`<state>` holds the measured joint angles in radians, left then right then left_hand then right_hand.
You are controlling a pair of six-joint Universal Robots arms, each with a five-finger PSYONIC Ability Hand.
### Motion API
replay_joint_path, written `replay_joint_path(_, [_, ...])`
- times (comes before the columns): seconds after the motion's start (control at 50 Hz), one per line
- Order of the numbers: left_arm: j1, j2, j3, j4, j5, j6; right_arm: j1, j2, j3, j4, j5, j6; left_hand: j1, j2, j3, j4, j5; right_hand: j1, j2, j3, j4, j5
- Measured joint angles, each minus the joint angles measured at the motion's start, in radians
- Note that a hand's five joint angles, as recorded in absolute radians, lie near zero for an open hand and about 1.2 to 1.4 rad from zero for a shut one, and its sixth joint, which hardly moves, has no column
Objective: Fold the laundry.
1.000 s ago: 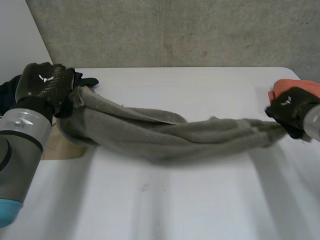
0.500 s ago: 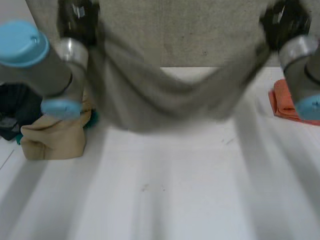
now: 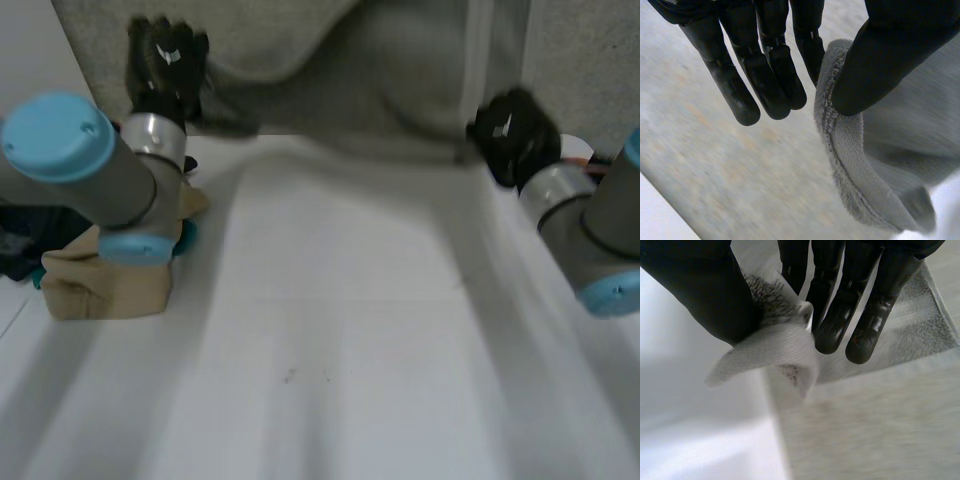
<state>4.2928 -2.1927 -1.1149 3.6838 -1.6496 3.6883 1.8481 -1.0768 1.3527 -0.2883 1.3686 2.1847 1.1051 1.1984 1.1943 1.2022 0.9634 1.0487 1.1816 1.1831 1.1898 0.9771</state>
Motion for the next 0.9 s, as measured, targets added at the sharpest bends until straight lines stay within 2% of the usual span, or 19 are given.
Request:
replay_joint_path(0.12, [-0.024, -0.029, -0.097, -0.005, -0.002, -0.003, -0.006, 0.034, 0.092, 0.126, -0.004, -0.011, 0.000, 0.000, 0.000, 0.000, 0.000, 0.000, 0.000, 0.000, 0.000, 0.000])
replay_joint_path(0.22, [-0.039, -0.032, -0.167, -0.007, -0.003, -0.004, -0.011, 0.023, 0.197, 0.391, -0.006, -0.047, 0.000, 0.000, 0.000, 0.000, 0.000, 0.000, 0.000, 0.000, 0.000, 0.000])
replay_joint_path(0.3, [-0.043, -0.010, -0.185, -0.007, -0.004, -0.007, -0.017, -0.033, 0.255, 0.625, -0.014, -0.087, 0.000, 0.000, 0.000, 0.000, 0.000, 0.000, 0.000, 0.000, 0.000, 0.000])
replay_joint_path(0.32, [-0.043, -0.010, -0.185, -0.007, -0.004, -0.007, -0.017, -0.033, 0.255, 0.625, -0.014, -0.087, 0.000, 0.000, 0.000, 0.000, 0.000, 0.000, 0.000, 0.000, 0.000, 0.000])
replay_joint_path(0.36, [-0.044, 0.011, -0.187, -0.007, -0.004, -0.009, -0.028, -0.095, 0.294, 0.775, -0.024, -0.112, 0.000, 0.000, 0.000, 0.000, 0.000, 0.000, 0.001, 0.000, 0.000, 0.000])
replay_joint_path(0.44, [-0.047, 0.036, -0.183, -0.006, -0.003, -0.011, -0.045, -0.163, 0.323, 0.896, -0.051, -0.127, 0.000, 0.000, 0.000, 0.000, 0.000, -0.005, -0.001, -0.004, -0.004, -0.003])
replay_joint_path(0.46, [-0.051, 0.052, -0.177, -0.005, -0.002, -0.011, -0.057, -0.202, 0.332, 0.950, -0.081, -0.133, 0.000, 0.000, 0.000, 0.000, 0.000, -0.086, -0.119, -0.121, -0.105, -0.089])
replay_joint_path(0.48, [-0.051, 0.052, -0.177, -0.005, -0.002, -0.011, -0.057, -0.202, 0.332, 0.950, -0.081, -0.133, 0.000, 0.000, 0.000, 0.000, 0.000, -0.086, -0.119, -0.121, -0.105, -0.089])
replay_joint_path(0.5, [-0.055, 0.065, -0.172, -0.003, -0.001, -0.012, -0.071, -0.233, 0.331, 0.985, -0.114, -0.137, 0.000, 0.000, 0.000, 0.000, 0.000, -0.531, -0.588, -0.581, -0.584, -0.542])
replay_joint_path(0.52, [-0.056, 0.068, -0.170, -0.002, -0.001, -0.012, -0.074, -0.239, 0.330, 0.989, -0.122, -0.137, 0.000, 0.000, 0.000, 0.000, 0.000, -0.531, -0.588, -0.581, -0.584, -0.542])
replay_joint_path(0.56, [-0.065, 0.083, -0.155, 0.000, 0.000, -0.012, -0.099, -0.271, 0.298, 0.992, -0.177, -0.121, 0.000, 0.000, 0.000, 0.000, 0.000, -0.813, -0.924, -0.914, -0.919, -0.869])
replay_joint_path(0.6, [-0.073, 0.090, -0.142, 0.001, 0.000, -0.012, -0.118, -0.284, 0.260, 0.971, -0.213, -0.085, 0.000, 0.000, 0.000, 0.000, 0.000, -0.836, -0.959, -0.961, -0.953, -0.903])
replay_joint_path(0.7, [-0.102, 0.109, -0.117, 0.000, 0.002, -0.011, -0.151, -0.293, 0.145, 0.884, -0.270, 0.073, 0.000, 0.000, 0.000, 0.000, 0.000, -0.837, -0.963, -0.971, -0.956, -0.909])
replay_joint_path(0.74, [-0.121, 0.130, -0.109, -0.001, 0.004, -0.010, -0.158, -0.274, 0.071, 0.821, -0.279, 0.188, 0.000, 0.000, 0.000, 0.000, 0.000, -0.837, -0.963, -0.971, -0.956, -0.909])
replay_joint_path(0.88, [-0.158, 0.208, -0.107, -0.001, 0.029, -0.011, -0.151, -0.125, -0.103, 0.679, -0.267, 0.383, 0.000, 0.000, 0.000, 0.000, 0.000, -0.837, -0.963, -0.971, -0.956, -0.909])
replay_joint_path(0.9, [-0.166, 0.229, -0.109, -0.001, 0.038, -0.011, -0.146, -0.067, -0.153, 0.640, -0.259, 0.420, 0.000, 0.000, 0.000, 0.000, 0.000, -0.837, -0.963, -0.971, -0.956, -0.909])
